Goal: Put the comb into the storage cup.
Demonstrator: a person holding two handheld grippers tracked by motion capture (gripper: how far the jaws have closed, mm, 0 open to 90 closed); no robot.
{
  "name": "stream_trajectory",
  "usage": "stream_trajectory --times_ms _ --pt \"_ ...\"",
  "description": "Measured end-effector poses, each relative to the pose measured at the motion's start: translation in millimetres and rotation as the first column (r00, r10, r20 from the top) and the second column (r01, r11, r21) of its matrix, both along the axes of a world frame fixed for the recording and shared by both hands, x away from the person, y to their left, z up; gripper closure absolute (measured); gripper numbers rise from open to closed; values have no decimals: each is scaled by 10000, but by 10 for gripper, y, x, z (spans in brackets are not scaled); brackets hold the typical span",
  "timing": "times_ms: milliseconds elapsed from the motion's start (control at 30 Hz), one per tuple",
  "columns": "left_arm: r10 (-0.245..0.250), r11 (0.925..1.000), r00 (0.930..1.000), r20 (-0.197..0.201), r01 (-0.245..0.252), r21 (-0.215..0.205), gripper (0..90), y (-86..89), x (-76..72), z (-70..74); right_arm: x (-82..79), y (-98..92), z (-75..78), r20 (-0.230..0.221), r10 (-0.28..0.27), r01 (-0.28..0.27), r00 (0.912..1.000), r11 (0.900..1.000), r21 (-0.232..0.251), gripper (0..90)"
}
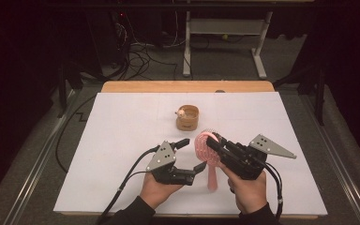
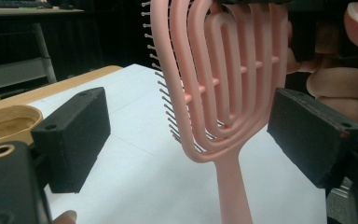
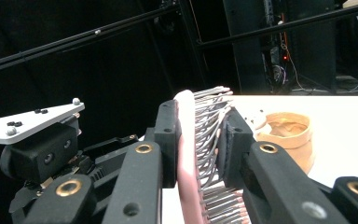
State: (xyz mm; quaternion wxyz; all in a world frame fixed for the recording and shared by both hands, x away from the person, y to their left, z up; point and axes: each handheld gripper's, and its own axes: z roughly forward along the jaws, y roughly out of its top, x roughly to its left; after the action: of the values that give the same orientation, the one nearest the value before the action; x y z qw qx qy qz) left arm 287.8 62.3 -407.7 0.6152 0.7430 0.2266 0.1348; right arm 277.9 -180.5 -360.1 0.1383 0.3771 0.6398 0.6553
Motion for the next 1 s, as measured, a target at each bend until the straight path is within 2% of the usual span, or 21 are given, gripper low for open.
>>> stream_trajectory --times_ms 300,500,833,1000 --pt "134 9999 9999 23 -134 -66 130 34 11 6 -33 -26 55 291 -164 168 9994 9998 -128 770" --pt "335 9994 9994 45 -336 41 130 82 38 -7 -40 -67 75 407 -308 313 9987 9994 -130 775" --pt "894 9950 9958 -178 -885 456 126 274 113 -83 -41 -143 107 608 -550 564 9966 9982 -207 776" --pt "1350 9893 9903 -322 -1329 594 126 453 137 -134 -41 -173 114 704 -679 701 9952 9971 -293 775"
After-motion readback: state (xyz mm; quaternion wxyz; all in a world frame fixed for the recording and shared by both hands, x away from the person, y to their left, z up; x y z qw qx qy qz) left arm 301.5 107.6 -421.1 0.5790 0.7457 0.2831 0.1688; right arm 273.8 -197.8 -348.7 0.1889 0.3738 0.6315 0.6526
